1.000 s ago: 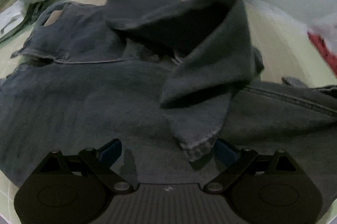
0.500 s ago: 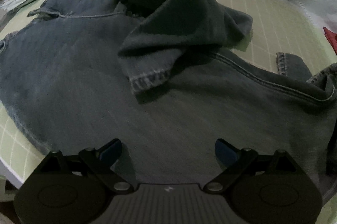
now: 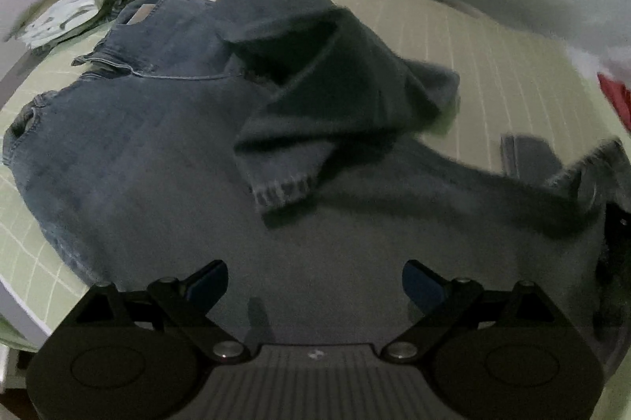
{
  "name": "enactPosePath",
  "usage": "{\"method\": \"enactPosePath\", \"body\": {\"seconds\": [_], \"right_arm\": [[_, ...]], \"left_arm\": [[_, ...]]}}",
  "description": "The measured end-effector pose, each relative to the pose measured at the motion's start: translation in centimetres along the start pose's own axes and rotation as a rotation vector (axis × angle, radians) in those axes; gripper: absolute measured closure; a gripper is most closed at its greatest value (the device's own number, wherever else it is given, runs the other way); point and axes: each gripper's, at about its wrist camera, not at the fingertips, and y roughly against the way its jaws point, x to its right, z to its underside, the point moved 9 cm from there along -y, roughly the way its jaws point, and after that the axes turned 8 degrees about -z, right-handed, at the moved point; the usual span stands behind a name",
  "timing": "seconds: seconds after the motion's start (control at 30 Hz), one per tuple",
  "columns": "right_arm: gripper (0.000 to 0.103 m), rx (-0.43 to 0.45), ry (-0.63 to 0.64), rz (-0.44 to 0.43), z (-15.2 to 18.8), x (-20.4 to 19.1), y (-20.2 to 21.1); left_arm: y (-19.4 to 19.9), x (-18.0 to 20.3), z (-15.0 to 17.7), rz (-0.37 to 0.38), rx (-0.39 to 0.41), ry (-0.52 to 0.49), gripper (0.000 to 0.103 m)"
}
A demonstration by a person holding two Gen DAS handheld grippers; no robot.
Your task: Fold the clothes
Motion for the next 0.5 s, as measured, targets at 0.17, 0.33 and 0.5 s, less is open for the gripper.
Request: {"method": "enactPosePath", "body": {"seconds": [0.17, 0.33, 0.5], "right_arm": [[0.093, 0.280, -0.250, 0.246, -0.5, 7.1, 8.9], [0.091, 0.292, -0.480, 0.478, 6.2, 14.0, 14.3], [0.092, 0.226, -0.545, 0.518, 10.8, 14.8, 14.9]], "left_arm": [[-0.7, 0.7, -1.4, 0.008, -0.003, -0.012, 0.008], [-0.9, 1.9, -1.1, 0.031, -0.009, -0.031, 0.008], [-0.9, 3.3, 0.0, 0.047, -0.022, -0.048, 0.008]]}}
